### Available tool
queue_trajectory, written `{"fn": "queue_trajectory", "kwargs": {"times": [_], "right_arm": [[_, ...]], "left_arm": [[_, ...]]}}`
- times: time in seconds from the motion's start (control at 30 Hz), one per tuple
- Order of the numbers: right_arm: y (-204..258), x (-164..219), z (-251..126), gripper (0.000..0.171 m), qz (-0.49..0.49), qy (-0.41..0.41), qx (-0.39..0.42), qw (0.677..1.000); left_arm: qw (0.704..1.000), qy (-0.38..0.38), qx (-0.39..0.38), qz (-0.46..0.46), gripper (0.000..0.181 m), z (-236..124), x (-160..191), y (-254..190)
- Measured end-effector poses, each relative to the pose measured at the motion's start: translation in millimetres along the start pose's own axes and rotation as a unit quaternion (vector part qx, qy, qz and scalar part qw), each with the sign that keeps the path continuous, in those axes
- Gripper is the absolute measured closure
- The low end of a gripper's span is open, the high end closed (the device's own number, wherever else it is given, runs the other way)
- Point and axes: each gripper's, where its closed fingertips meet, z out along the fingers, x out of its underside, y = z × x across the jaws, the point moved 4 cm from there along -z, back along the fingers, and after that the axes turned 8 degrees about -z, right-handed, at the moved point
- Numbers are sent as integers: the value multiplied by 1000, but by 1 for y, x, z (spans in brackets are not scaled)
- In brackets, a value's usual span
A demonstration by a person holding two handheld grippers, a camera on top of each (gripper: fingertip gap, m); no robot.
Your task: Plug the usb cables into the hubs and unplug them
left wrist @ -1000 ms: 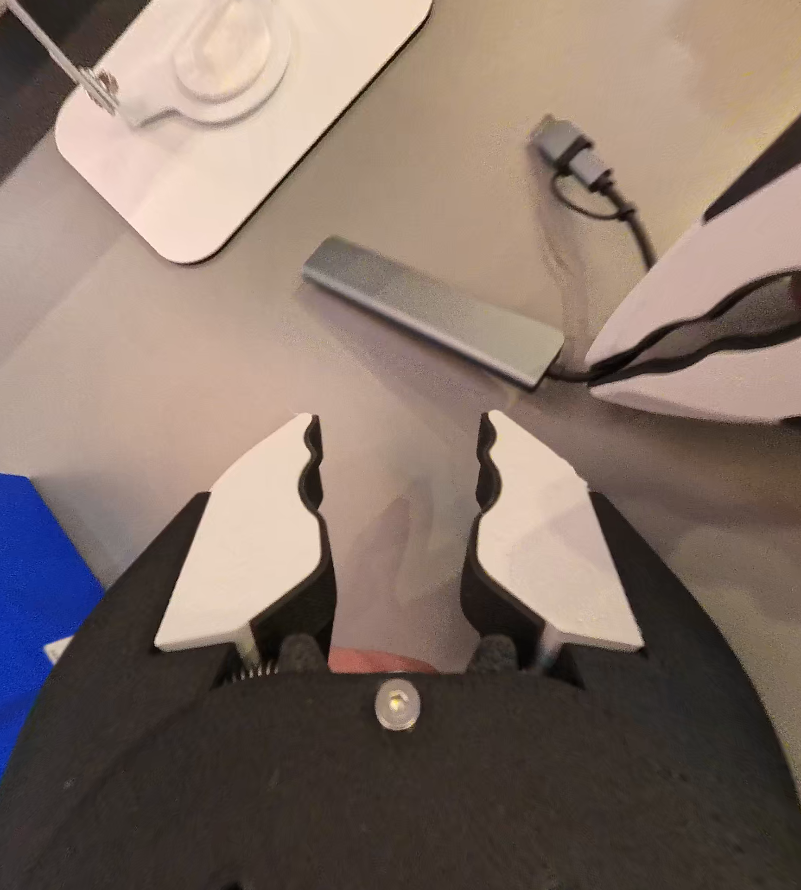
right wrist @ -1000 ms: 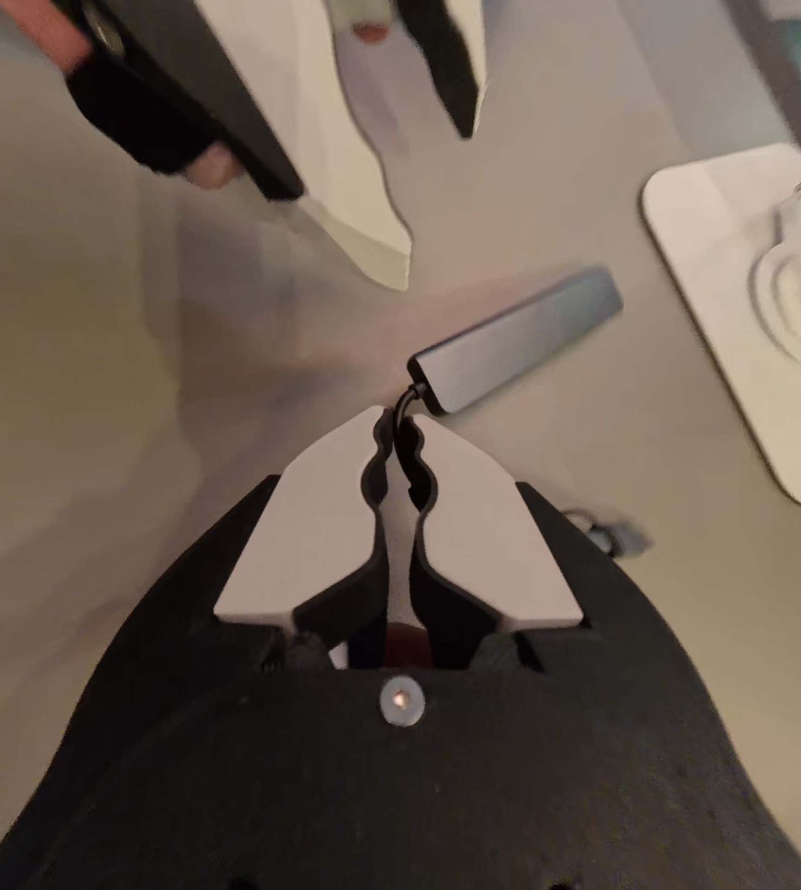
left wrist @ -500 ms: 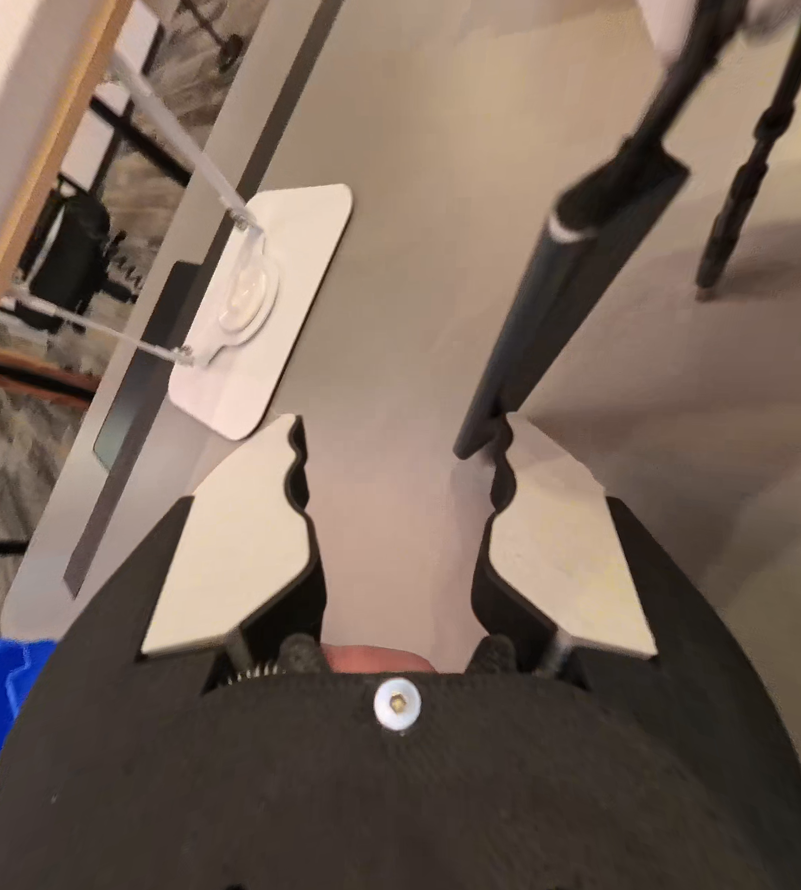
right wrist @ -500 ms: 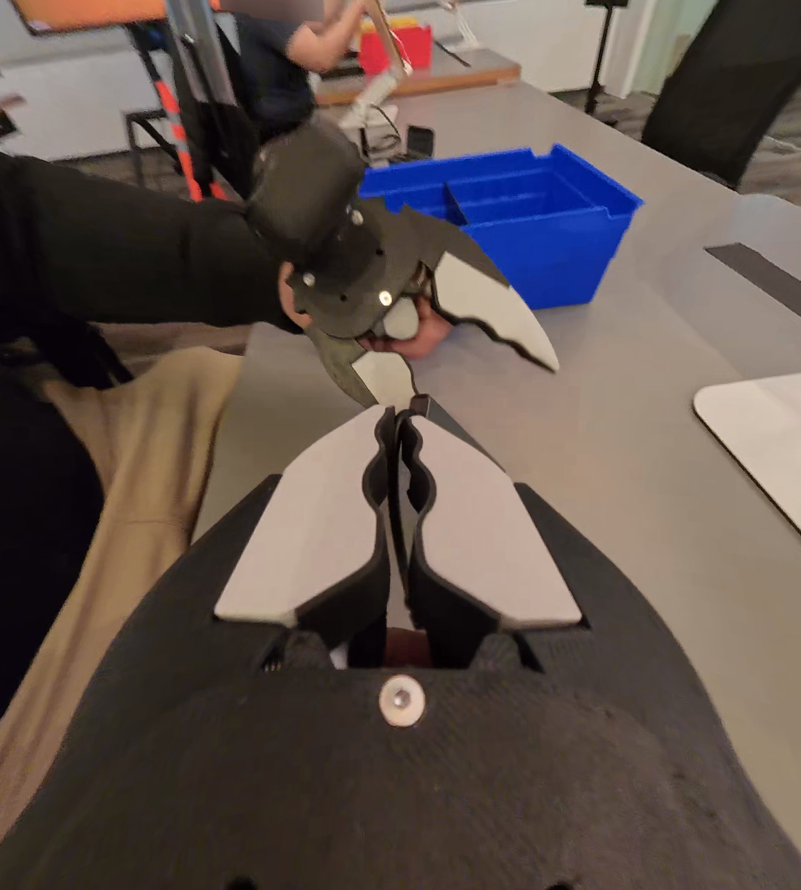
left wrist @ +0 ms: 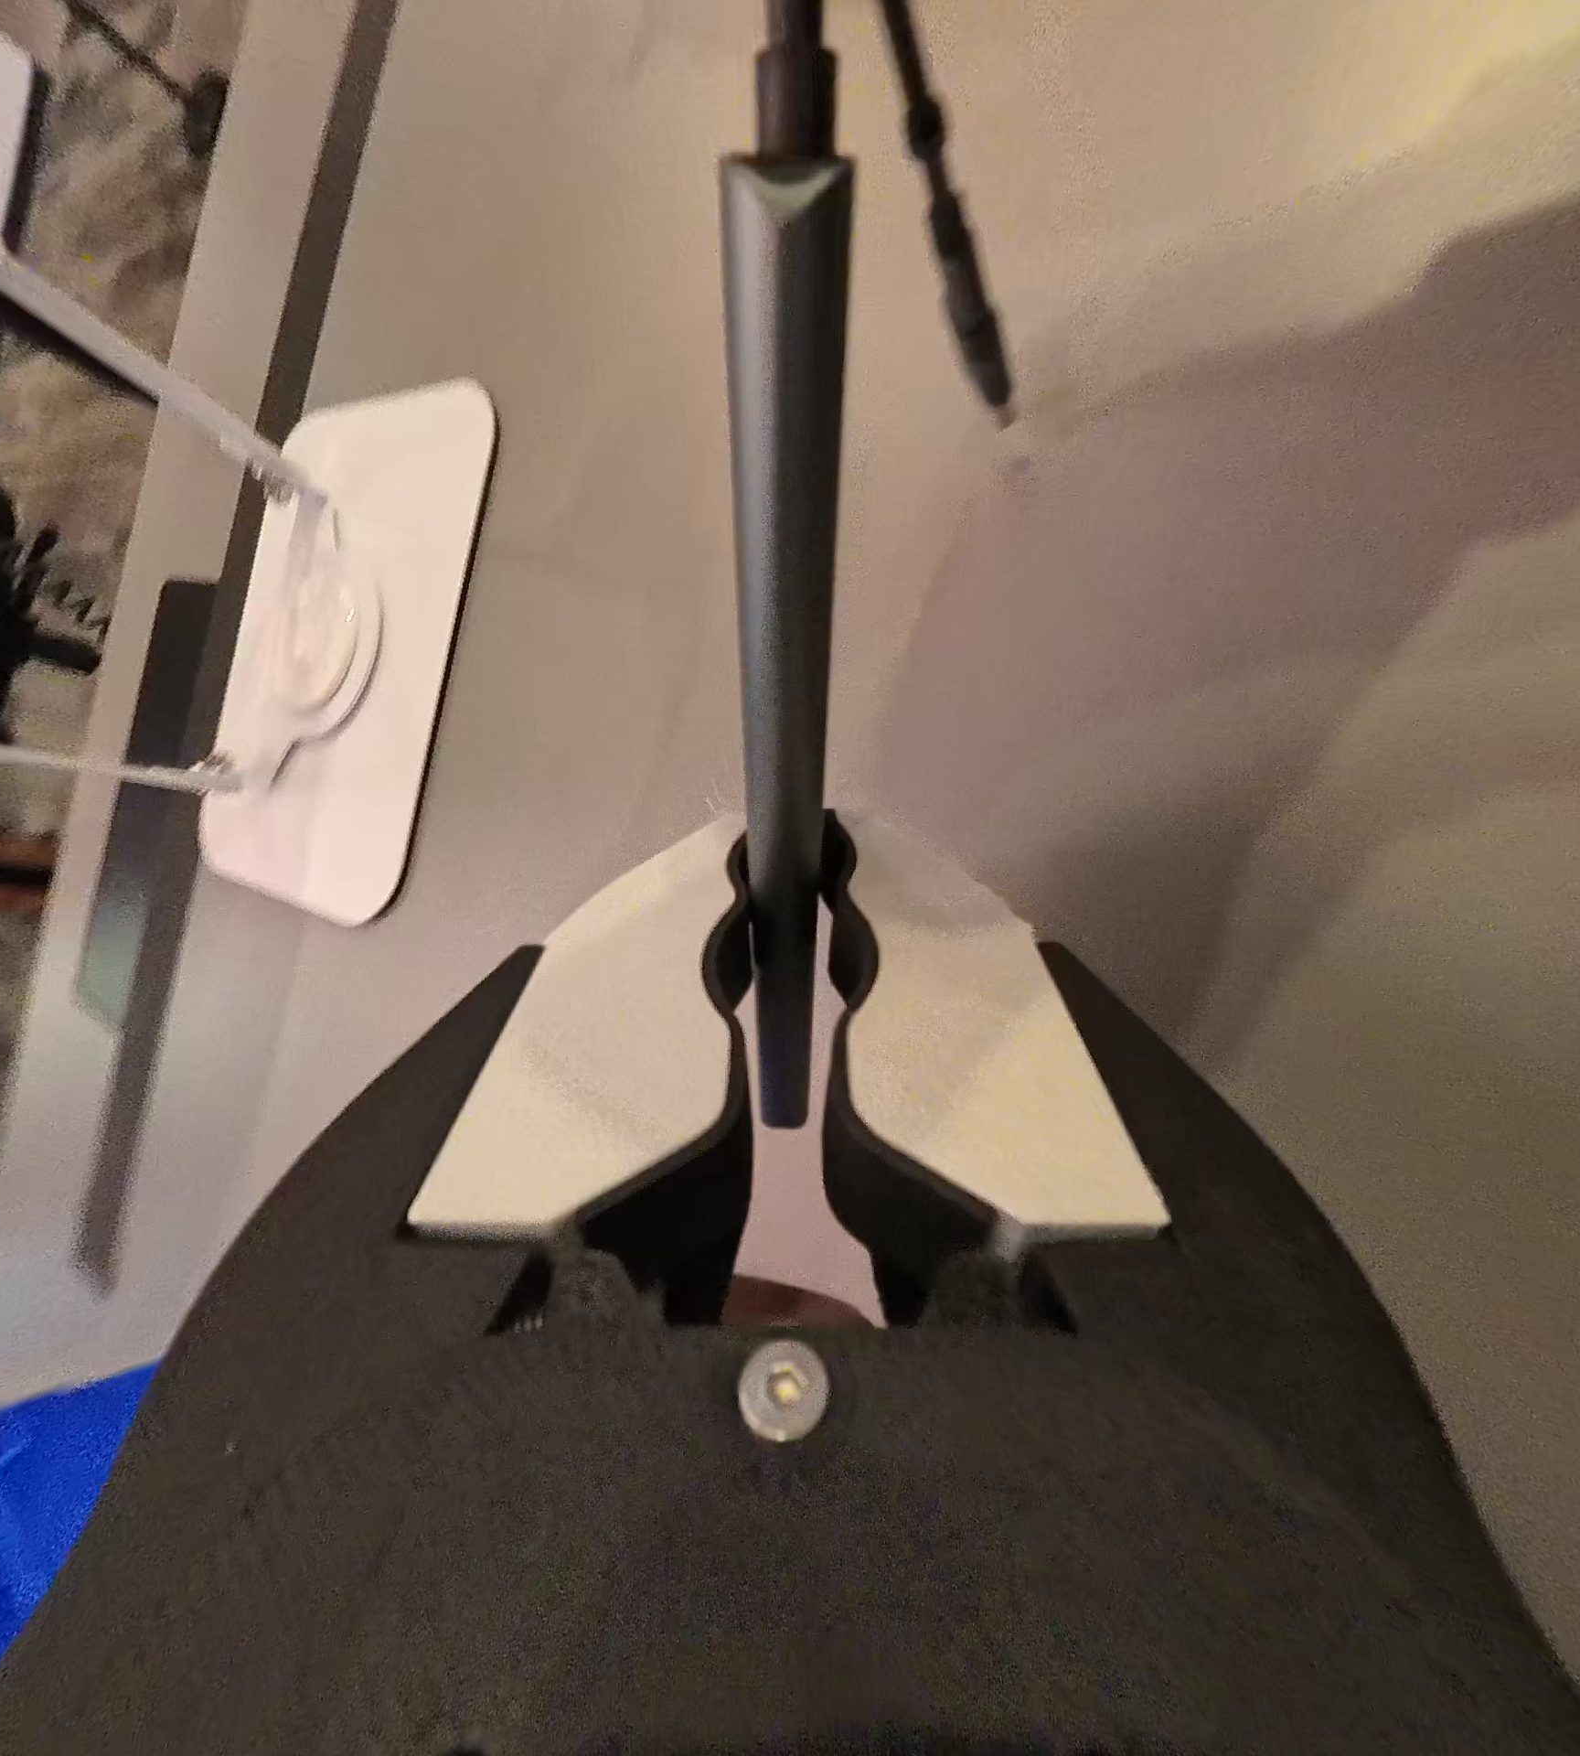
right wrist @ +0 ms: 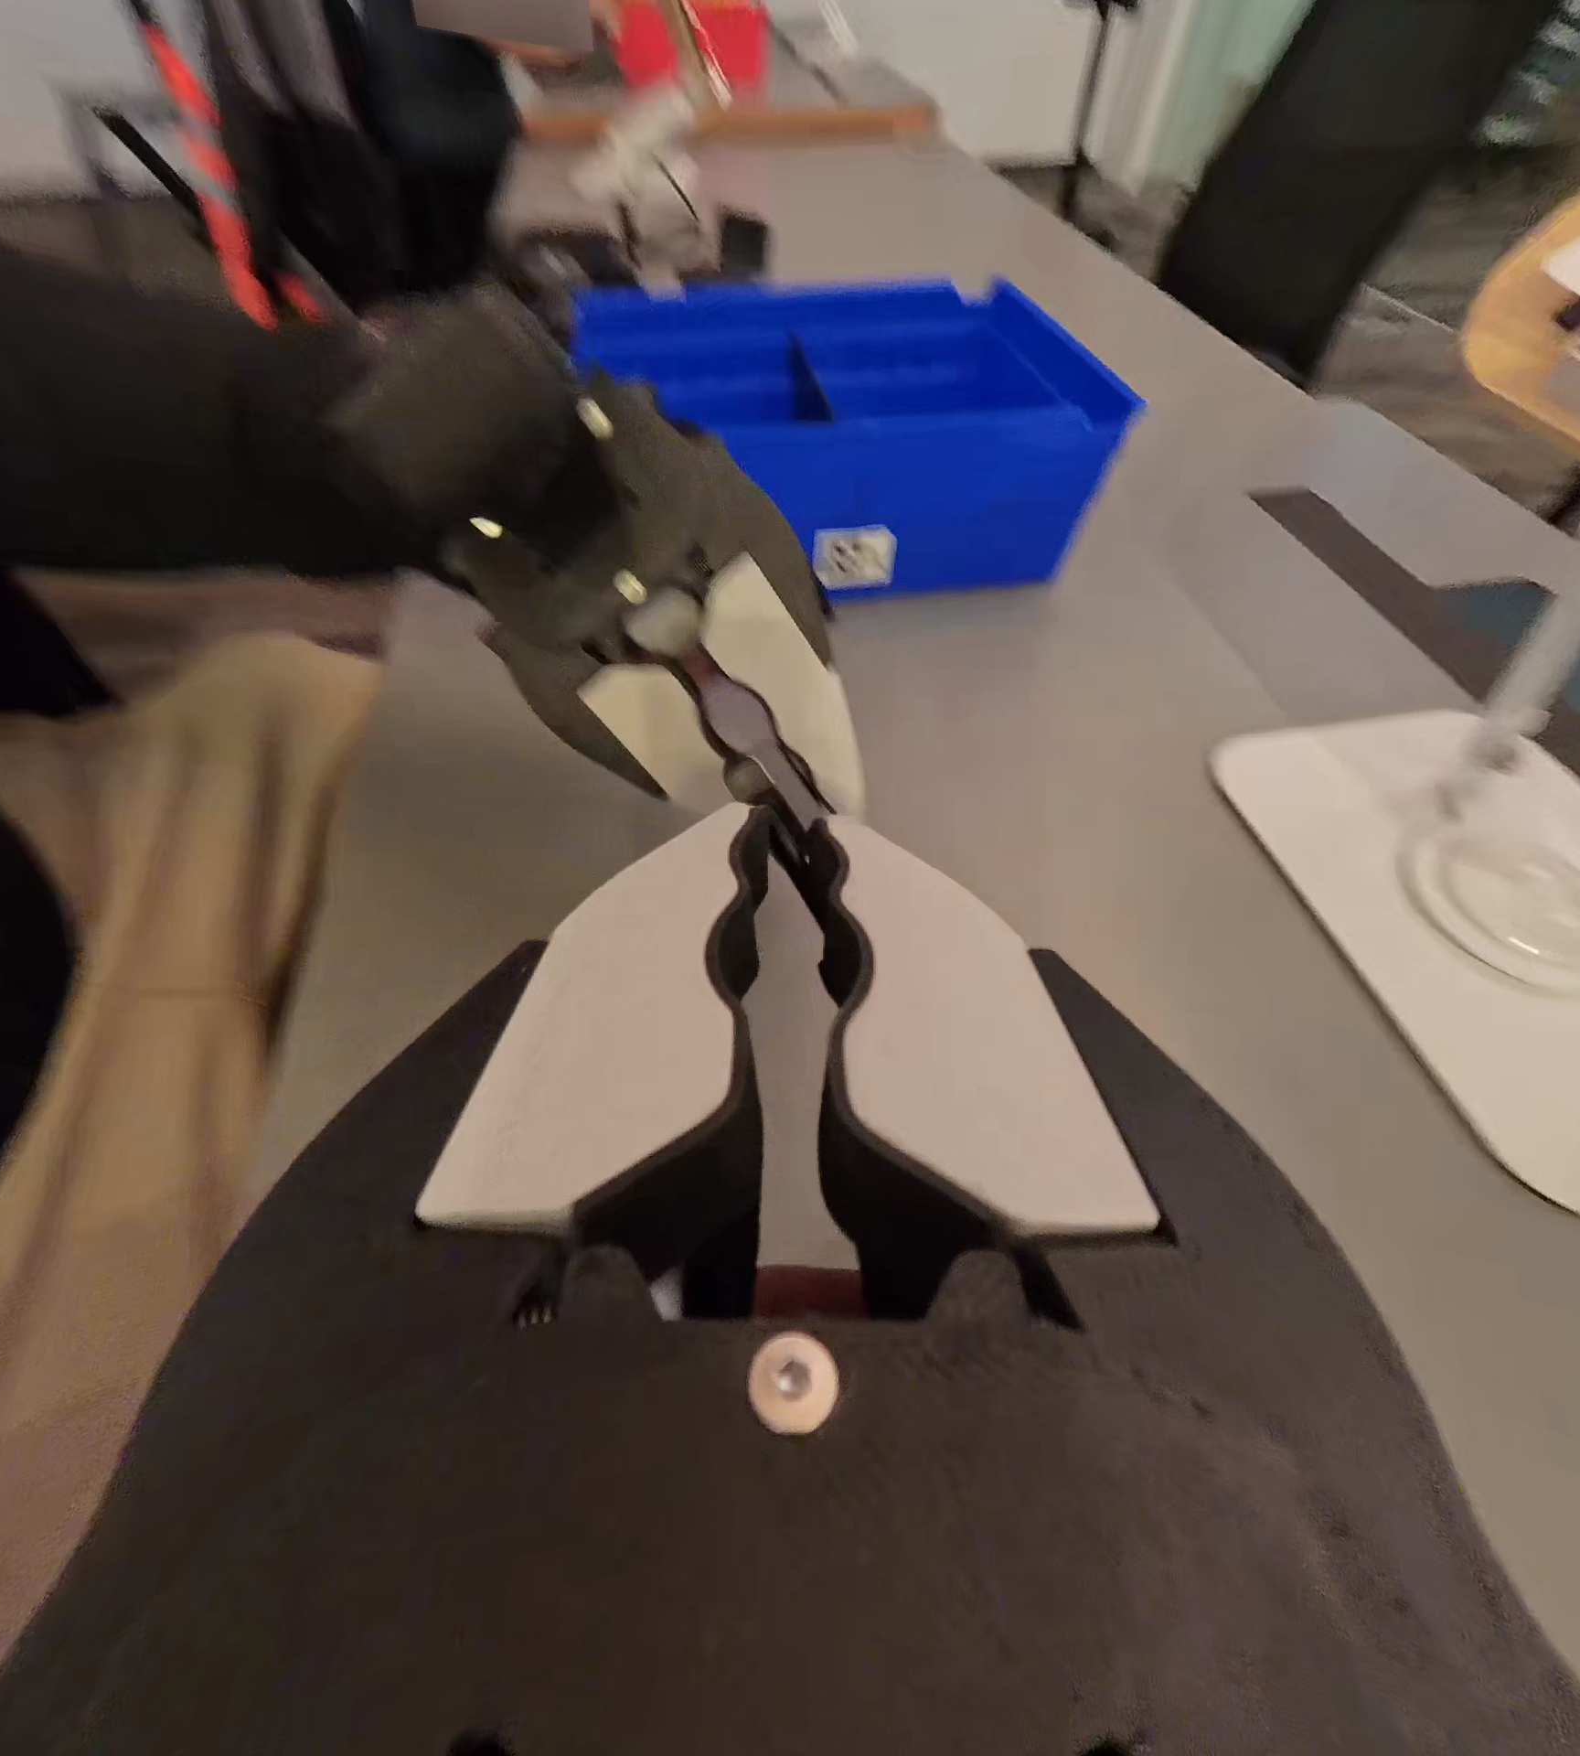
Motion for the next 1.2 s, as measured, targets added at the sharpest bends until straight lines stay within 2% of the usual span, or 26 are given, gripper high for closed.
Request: {"fn": "queue_trajectory", "kwargs": {"times": [0.03,0.1,0.13,0.23,0.3,0.37,0.4,0.47,0.6,0.7,0.73,0.83,1.07,1.13,1.2], "right_arm": [[-4,5,0,158,-21,43,27,999],[-3,6,-1,151,-82,107,54,989],[1,2,1,150,-106,115,51,986],[10,-6,11,141,-152,128,57,978],[9,3,20,140,-189,169,80,964],[7,9,28,144,-230,195,110,947],[8,10,31,152,-242,201,112,943],[10,13,34,156,-252,216,106,937],[13,10,31,161,-238,182,88,950],[11,3,23,161,-213,139,86,963],[10,0,19,162,-201,120,82,969],[7,-1,12,161,-186,90,80,975],[7,0,6,161,-194,87,72,974],[9,-3,5,161,-195,83,68,975],[10,-4,4,161,-196,82,62,975]], "left_arm": [[999,25,-20,11,170,-1,1,3],[997,74,-35,6,170,-2,5,7],[995,88,-34,4,170,-3,5,7],[995,99,-30,-4,170,-6,2,5],[995,96,-32,15,170,-10,-3,2],[995,99,-26,20,170,-13,-8,-2],[995,95,-27,27,170,-15,-11,-4],[992,109,-47,41,170,-17,-11,-1],[995,78,-52,39,166,-25,-16,6],[997,52,-51,21,145,-34,-18,15],[998,36,-46,18,145,-37,-19,16],[999,-37,-33,-13,159,-46,-31,19],[997,-43,-49,46,163,-47,-36,13],[997,-48,-53,34,158,-48,-37,16],[996,-62,-59,24,143,-50,-35,22]]}}
